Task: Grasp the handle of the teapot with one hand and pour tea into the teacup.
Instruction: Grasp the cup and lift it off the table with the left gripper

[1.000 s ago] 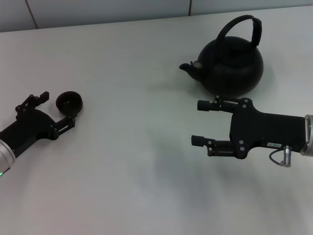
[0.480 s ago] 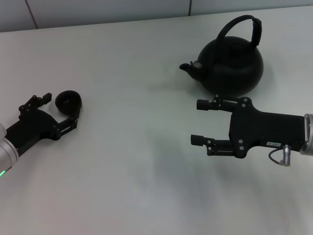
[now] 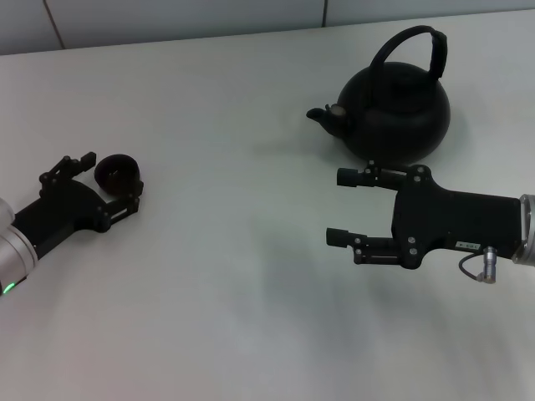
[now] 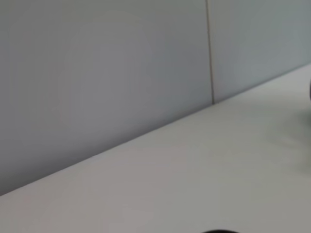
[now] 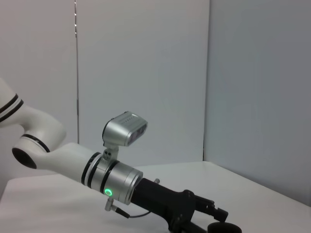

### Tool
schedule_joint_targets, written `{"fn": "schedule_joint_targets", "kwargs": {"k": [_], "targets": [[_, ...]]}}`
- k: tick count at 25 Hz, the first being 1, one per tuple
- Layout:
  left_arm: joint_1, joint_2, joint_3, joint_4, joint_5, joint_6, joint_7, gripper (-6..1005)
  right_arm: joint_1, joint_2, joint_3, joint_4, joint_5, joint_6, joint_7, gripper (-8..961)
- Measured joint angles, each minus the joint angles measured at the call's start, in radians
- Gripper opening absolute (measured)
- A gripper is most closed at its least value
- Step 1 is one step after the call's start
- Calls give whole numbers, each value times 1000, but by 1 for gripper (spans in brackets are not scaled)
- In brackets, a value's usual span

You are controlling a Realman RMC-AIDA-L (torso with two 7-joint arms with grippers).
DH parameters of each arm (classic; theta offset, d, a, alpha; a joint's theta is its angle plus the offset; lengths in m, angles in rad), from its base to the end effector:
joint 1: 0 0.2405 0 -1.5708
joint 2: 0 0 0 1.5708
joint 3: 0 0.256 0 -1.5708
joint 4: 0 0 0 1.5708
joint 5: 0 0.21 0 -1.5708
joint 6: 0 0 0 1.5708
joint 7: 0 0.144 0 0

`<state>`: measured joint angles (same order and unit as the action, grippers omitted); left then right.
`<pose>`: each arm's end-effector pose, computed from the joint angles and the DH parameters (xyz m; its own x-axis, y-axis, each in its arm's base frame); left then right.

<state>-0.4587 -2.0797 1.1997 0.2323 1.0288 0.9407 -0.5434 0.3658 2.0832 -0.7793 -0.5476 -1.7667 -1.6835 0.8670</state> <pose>-0.3256 0.3324 -0.0584 0.8811 0.1775 0.4385 0.4463 -0.6189 -0.6463 0.2797 0.2721 -0.0114 0.7906 0.0065 -0.6123 -0.2120 -0.9352 -0.2837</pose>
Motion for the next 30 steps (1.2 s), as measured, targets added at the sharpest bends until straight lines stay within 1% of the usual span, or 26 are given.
{"fn": "schedule_joint_targets", "kwargs": {"k": [16,24,30], "targets": [[-2,0,2,10,-5,-4,-9,677,1,1,0,0,1,10,-1,763],[-1,0,8,13,0,15,-10,678,2,0,0,0,1,31,-2,764],[6,0,10,14,2,99,-10,678,1,0,0,0,1,32,-2,764]]}}
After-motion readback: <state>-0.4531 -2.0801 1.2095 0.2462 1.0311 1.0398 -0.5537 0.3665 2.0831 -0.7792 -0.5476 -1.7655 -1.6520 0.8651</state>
